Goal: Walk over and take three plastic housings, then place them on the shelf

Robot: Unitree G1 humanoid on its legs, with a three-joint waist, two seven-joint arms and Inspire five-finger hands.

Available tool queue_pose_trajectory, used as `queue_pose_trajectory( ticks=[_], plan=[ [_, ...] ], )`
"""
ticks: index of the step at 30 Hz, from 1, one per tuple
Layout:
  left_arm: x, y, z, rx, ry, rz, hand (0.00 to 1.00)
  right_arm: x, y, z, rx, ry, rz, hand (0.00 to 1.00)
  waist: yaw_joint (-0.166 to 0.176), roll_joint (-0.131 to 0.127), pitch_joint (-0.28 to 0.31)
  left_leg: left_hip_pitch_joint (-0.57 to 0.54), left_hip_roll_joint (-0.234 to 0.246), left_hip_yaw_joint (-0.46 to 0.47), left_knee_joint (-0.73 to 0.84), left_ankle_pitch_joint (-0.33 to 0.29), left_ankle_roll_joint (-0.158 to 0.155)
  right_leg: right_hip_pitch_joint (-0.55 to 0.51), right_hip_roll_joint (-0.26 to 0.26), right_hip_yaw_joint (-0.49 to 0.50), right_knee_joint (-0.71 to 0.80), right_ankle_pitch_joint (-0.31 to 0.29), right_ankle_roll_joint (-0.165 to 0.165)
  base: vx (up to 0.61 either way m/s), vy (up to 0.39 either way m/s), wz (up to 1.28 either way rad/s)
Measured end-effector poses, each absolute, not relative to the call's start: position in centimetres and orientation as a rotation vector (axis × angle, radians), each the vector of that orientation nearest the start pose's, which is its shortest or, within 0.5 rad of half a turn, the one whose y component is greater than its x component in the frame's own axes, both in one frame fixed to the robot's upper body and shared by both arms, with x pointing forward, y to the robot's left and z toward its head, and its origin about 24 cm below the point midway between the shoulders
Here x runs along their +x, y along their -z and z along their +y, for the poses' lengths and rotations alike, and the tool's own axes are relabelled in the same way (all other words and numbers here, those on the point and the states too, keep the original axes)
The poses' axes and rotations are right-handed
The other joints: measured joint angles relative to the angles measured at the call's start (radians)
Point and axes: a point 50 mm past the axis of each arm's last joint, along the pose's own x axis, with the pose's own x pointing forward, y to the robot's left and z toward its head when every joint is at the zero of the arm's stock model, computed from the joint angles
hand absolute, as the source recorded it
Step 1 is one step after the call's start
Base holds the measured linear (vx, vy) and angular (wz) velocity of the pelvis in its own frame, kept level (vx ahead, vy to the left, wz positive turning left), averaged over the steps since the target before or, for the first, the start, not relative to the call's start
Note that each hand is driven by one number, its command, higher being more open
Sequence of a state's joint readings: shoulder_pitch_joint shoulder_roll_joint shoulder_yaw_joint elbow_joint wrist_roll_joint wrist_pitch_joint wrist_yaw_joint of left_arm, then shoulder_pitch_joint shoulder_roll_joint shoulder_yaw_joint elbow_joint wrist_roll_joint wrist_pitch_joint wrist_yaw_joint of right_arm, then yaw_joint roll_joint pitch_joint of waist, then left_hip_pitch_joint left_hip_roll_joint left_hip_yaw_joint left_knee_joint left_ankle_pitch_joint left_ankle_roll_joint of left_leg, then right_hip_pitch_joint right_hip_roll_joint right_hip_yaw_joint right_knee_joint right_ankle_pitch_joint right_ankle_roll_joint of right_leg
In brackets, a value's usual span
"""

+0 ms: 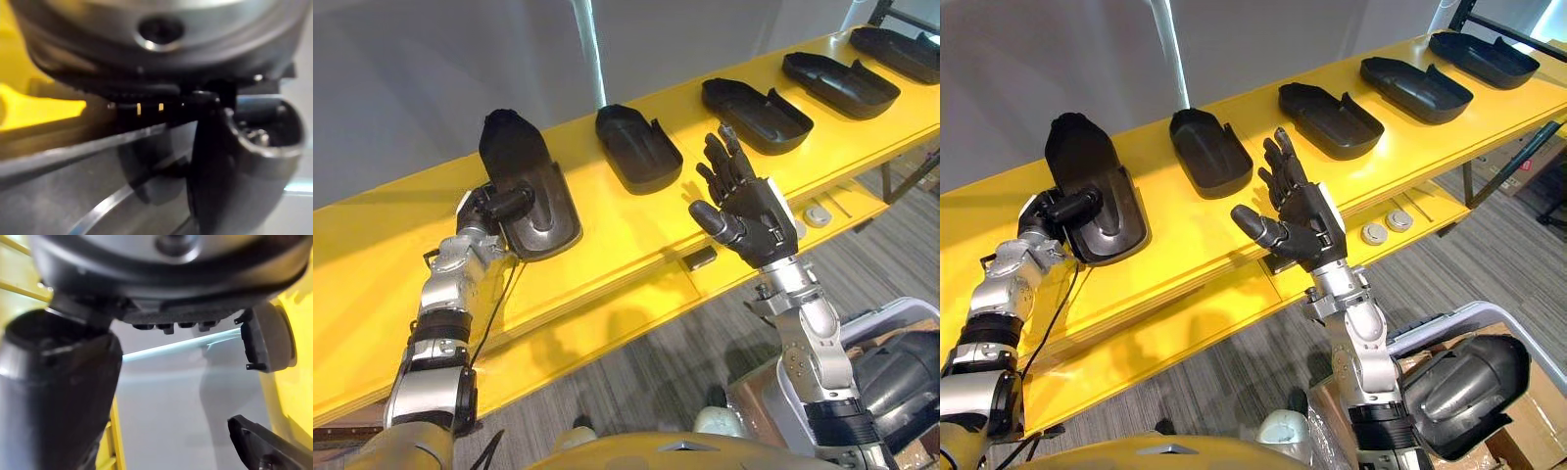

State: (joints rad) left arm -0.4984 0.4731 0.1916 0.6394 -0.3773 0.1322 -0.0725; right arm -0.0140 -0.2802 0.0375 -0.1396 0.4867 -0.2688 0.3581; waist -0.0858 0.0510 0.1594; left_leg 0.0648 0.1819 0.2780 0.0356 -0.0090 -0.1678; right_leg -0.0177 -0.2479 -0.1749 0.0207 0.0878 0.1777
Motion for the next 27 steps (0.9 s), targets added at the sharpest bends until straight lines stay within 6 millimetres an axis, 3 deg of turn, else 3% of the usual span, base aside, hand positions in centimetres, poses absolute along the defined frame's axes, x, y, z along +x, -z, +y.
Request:
queue_pose_trajectory(
  ticks=[6, 20, 21, 27],
  plan=[
    [33.3, -8.1, 29.8, -0.074, -0.255, 0.149, 0.00, 24.2, -11.7, -17.0, 0.149, -0.416, -0.460, 1.00, -0.002, 0.014, 0.017, -0.002, 0.007, -0.001, 0.000, 0.000, -0.001, -0.002, 0.007, -0.002, 0.001, -0.001, -0.003, 0.00, -0.005, -0.01],
    [33.7, -8.9, 30.5, -0.050, -0.308, 0.169, 0.00, 24.4, -11.5, -16.7, 0.166, -0.389, -0.446, 1.00, 0.001, 0.007, 0.046, -0.005, 0.010, -0.017, 0.010, 0.000, -0.001, 0.005, 0.007, -0.015, 0.013, -0.006, -0.008, -0.01, 0.002, 0.02],
    [33.8, -9.1, 30.5, -0.044, -0.312, 0.174, 1.00, 24.4, -11.5, -16.7, 0.166, -0.388, -0.445, 1.00, 0.001, 0.007, 0.046, -0.005, 0.010, -0.017, 0.010, 0.000, -0.001, 0.005, 0.007, -0.015, 0.013, -0.006, -0.007, 0.00, 0.000, 0.00],
    [33.8, -8.9, 31.1, 0.023, -0.359, 0.204, 1.00, 24.4, -11.4, -16.6, 0.168, -0.391, -0.436, 1.00, -0.001, 0.006, 0.047, -0.005, 0.010, -0.017, 0.010, 0.000, -0.001, 0.005, 0.007, -0.015, 0.013, -0.005, -0.007, 0.00, 0.000, 0.00]
  ],
)
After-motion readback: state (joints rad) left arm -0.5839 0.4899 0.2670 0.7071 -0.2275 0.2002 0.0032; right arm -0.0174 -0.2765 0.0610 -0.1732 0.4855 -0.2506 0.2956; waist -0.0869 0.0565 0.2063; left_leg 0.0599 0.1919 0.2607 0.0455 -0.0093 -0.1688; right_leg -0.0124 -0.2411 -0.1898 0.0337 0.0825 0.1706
